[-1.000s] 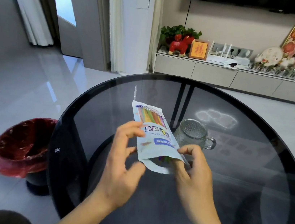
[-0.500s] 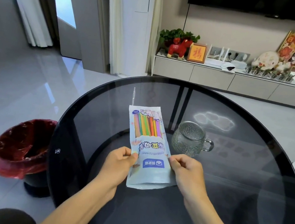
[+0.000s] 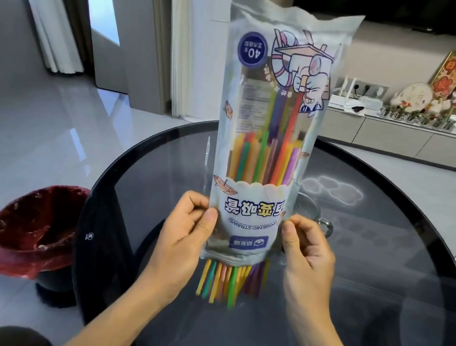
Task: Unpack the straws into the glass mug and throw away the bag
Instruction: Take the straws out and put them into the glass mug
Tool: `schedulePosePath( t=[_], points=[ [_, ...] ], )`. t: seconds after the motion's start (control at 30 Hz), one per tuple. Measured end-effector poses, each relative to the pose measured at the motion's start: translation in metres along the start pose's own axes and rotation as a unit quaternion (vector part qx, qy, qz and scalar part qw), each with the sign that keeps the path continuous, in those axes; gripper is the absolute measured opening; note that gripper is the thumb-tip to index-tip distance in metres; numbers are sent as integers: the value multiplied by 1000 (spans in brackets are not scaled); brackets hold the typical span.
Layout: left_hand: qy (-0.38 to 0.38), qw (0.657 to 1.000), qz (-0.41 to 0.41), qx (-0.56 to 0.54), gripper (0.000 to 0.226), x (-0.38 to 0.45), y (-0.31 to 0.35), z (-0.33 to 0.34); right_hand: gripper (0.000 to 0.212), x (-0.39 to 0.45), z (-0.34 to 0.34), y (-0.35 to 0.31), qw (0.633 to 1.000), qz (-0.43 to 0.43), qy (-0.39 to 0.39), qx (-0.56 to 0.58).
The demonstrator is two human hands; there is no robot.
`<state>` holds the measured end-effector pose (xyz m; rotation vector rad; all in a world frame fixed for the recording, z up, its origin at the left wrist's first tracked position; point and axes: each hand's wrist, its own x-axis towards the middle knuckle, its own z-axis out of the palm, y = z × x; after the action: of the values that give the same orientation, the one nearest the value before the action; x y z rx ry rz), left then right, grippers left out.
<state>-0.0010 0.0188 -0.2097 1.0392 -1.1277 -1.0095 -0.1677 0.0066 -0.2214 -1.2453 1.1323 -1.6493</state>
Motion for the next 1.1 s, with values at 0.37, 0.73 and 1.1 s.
schedulePosePath(
  t=[0.37,0.73,1.1],
  points=[
    [-39,994,-83,-53,52,-10,-10,15,10,2,6,1,998,47,-32,4],
    [-257,789,-83,552,71,13,-34,-24,33,4,-14,29,872,167,-196,-416],
    [-267,735,-33,623,60,10,-36,-24,30,5,-13,23,754,81,-258,-599]
  ],
)
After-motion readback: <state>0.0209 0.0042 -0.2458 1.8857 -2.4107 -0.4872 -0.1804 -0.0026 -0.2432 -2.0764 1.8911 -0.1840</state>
